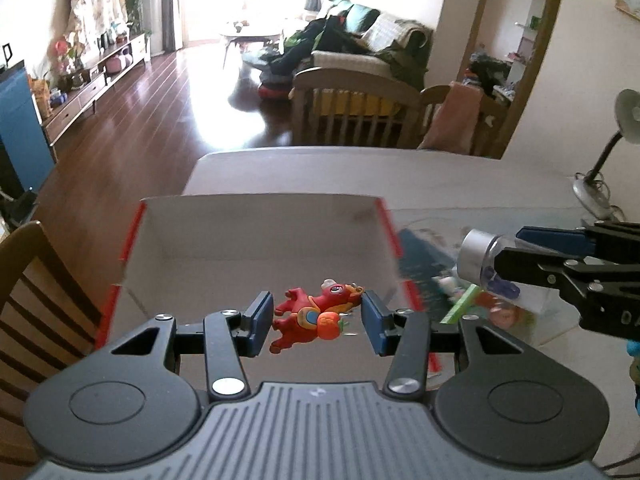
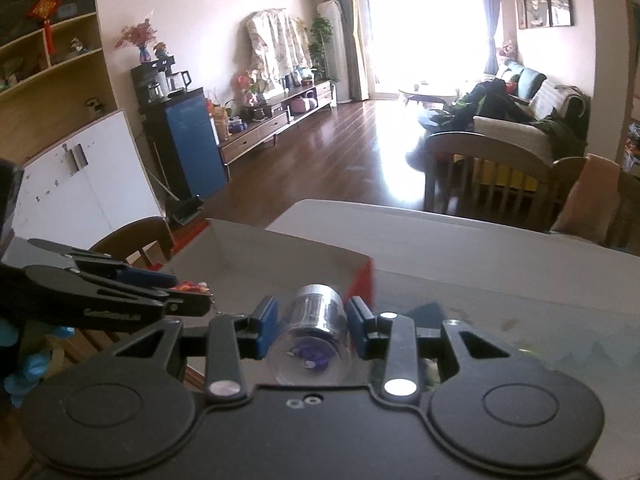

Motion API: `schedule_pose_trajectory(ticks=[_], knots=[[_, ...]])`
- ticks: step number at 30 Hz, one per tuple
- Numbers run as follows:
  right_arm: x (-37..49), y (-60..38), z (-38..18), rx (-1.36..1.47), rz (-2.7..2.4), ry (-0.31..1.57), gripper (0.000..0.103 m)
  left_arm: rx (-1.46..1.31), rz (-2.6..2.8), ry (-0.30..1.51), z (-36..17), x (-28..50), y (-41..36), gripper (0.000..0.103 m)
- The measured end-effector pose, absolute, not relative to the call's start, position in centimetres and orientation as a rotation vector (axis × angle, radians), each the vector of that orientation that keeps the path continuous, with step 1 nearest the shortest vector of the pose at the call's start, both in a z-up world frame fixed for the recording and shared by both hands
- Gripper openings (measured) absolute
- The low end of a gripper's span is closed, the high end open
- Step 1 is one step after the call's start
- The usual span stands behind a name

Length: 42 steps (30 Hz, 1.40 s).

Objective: Organize rigid objects
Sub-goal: 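Carry both over cardboard box, open left tool on keychain while right tool releases jar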

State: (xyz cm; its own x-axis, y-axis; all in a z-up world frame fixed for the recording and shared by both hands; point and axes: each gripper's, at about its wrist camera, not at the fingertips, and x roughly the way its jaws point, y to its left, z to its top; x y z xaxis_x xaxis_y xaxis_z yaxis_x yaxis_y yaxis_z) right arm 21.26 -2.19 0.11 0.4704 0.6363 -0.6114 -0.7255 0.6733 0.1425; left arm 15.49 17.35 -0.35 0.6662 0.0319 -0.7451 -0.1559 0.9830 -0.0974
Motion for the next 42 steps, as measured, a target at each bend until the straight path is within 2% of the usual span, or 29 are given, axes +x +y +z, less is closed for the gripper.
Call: schedule_pose_trajectory(ticks=[14,24,42], knots=[[22.7,7.7,-6.3,-0.258,0.828,0.747,0.038,-0.068,0.136,0.952,-6.2,19.2,25.4,0.048],[23.4,11.3,-10.6,-0.352,0.778,0.894,0.038,0.016,0.100,1.039,-10.7,21.8,25.8,0.048],[22.4,13.1,-12.3,-0.410,0.753,1.044,0.039,0.061,0.026,1.213,-13.5,22.5,25.4,0.048]])
